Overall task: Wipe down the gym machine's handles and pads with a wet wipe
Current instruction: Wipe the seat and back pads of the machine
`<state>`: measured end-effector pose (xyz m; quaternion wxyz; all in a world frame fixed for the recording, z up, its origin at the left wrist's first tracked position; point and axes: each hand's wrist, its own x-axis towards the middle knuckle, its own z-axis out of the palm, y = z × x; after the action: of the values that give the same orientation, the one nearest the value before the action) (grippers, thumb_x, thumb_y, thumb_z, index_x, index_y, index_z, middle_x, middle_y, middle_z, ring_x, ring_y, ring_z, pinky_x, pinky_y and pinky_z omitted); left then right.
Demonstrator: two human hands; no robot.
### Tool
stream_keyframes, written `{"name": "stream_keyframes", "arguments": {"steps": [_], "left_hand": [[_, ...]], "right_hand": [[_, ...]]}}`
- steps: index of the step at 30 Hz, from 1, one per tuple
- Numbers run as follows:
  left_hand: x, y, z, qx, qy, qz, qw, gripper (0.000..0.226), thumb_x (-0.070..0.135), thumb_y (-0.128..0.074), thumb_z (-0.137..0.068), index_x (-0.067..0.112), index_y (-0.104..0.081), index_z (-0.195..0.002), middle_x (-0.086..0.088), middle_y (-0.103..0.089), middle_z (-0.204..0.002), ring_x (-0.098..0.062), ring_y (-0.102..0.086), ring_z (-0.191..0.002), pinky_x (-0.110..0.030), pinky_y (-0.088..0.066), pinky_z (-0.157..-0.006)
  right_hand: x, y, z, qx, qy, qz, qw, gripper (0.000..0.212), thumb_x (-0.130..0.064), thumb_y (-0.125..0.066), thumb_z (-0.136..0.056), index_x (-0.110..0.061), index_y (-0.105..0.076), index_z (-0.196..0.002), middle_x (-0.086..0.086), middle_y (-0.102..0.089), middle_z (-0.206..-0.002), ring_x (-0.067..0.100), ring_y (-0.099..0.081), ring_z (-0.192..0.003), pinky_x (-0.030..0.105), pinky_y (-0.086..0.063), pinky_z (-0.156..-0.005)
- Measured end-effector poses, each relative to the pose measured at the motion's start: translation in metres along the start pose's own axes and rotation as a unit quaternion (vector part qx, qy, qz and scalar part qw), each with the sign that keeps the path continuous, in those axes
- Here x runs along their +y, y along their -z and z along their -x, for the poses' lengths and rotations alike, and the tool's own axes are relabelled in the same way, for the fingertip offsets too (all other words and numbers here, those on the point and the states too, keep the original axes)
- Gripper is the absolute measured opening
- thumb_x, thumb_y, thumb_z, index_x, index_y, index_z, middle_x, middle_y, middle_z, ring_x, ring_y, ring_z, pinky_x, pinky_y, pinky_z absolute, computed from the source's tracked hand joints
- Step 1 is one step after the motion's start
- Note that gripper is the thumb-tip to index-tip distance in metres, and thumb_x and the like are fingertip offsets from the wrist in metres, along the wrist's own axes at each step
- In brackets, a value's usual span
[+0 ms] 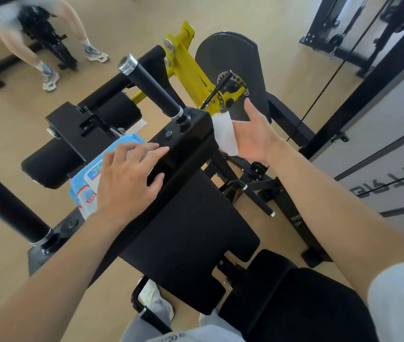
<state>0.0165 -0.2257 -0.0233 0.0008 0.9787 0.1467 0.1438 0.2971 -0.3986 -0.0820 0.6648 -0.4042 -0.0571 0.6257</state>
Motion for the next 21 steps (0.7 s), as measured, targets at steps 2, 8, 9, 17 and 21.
{"name": "stream_keyframes", "arguments": {"steps": [2, 8, 9, 17, 21], "left_hand": [[0.000, 0.000, 0.000, -0.003, 0.001, 0.001, 1.000, 0.051, 0.033, -0.068, -0.092, 0.028, -0.057, -0.141, 0.005, -0.062, -0.136, -0.028, -0.048, -0.126, -0.047, -0.037, -0.101], [0.001, 0.001, 0.000, -0.005, 0.000, -0.001, 1.000, 0.050, 0.034, -0.067, -0.093, 0.028, -0.057, -0.142, 0.005, -0.061, -0.137, -0.028, -0.049, -0.127, -0.048, -0.037, -0.101], [0.001, 0.001, 0.000, -0.003, 0.000, -0.001, 1.000, 0.050, 0.034, -0.067, -0.093, 0.028, -0.057, -0.142, 0.005, -0.062, -0.136, -0.028, -0.048, -0.127, -0.048, -0.038, -0.101], [0.000, -0.002, 0.003, 0.021, -0.012, 0.016, 1.000, 0.056, 0.028, -0.071, -0.091, 0.023, -0.055, -0.145, -0.002, -0.059, -0.143, -0.030, -0.051, -0.128, -0.049, -0.039, -0.102], [-0.001, -0.002, 0.011, 0.101, -0.020, 0.071, 0.992, 0.048, 0.015, -0.071, -0.090, 0.016, -0.063, -0.137, -0.005, -0.063, -0.140, -0.030, -0.058, -0.126, -0.048, -0.044, -0.102]], "right_hand": [[-0.002, -0.008, -0.008, -0.014, 0.007, -0.003, 1.000, 0.099, -0.084, -0.016, -0.092, -0.011, -0.041, -0.154, 0.012, -0.046, -0.156, 0.030, -0.048, -0.141, 0.044, -0.029, -0.123], [0.019, -0.021, -0.033, 0.062, 0.007, -0.014, 0.998, 0.086, -0.077, -0.024, -0.096, -0.013, -0.047, -0.149, 0.013, -0.054, -0.149, 0.035, -0.050, -0.139, 0.051, -0.030, -0.122], [0.027, -0.016, -0.032, 0.069, 0.010, -0.035, 0.997, 0.085, -0.077, -0.025, -0.097, -0.014, -0.045, -0.152, 0.012, -0.052, -0.151, 0.035, -0.047, -0.142, 0.050, -0.028, -0.123], [0.043, -0.023, -0.002, 0.099, 0.080, -0.146, 0.981, 0.084, -0.073, -0.014, -0.099, -0.016, -0.040, -0.155, 0.009, -0.048, -0.156, 0.027, -0.043, -0.145, 0.036, -0.030, -0.120], [0.079, -0.047, -0.018, 0.183, 0.122, -0.170, 0.960, 0.062, -0.054, -0.020, -0.108, -0.020, -0.031, -0.159, 0.006, -0.048, -0.152, 0.023, -0.041, -0.144, 0.038, -0.021, -0.125]]}}
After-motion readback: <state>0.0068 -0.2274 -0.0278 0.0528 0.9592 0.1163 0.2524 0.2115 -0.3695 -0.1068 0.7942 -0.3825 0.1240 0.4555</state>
